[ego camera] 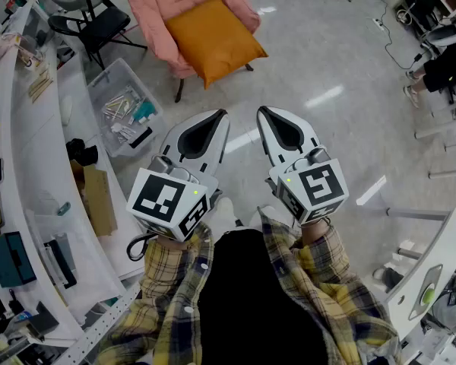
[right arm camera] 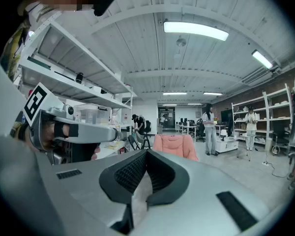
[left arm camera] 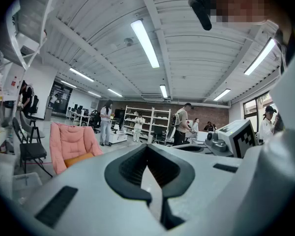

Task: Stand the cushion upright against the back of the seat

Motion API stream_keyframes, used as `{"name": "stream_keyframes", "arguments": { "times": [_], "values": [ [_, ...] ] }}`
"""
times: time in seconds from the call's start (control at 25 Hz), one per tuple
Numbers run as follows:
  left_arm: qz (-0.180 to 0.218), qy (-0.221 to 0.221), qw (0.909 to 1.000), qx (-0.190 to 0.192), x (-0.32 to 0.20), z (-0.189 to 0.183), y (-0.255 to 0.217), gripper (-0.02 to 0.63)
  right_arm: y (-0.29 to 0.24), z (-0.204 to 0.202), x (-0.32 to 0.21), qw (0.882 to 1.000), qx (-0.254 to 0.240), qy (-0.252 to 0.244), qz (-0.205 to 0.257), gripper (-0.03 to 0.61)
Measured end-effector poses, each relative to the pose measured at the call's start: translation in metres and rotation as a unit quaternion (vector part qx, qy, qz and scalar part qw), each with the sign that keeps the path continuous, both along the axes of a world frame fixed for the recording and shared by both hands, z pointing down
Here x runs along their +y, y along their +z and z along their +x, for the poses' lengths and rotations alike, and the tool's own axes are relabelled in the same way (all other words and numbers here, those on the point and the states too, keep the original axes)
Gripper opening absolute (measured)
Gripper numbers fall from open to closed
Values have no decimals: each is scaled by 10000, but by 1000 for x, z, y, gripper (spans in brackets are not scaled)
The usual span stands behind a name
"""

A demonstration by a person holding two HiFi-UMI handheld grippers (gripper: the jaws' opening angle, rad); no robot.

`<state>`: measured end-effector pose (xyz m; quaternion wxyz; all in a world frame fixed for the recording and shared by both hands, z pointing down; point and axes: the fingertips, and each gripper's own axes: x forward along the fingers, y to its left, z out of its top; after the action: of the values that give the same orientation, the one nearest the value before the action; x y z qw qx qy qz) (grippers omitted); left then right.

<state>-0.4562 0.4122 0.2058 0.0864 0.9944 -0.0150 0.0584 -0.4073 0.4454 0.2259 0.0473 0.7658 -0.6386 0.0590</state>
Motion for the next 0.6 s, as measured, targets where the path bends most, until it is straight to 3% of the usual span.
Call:
{"name": "stream_keyframes", "arguments": {
  "times": [0.6],
  "values": [
    [-33,86,10000,31,-14,-17,3,5,3,-15,-7,9999,52,150,4,18]
  ]
}}
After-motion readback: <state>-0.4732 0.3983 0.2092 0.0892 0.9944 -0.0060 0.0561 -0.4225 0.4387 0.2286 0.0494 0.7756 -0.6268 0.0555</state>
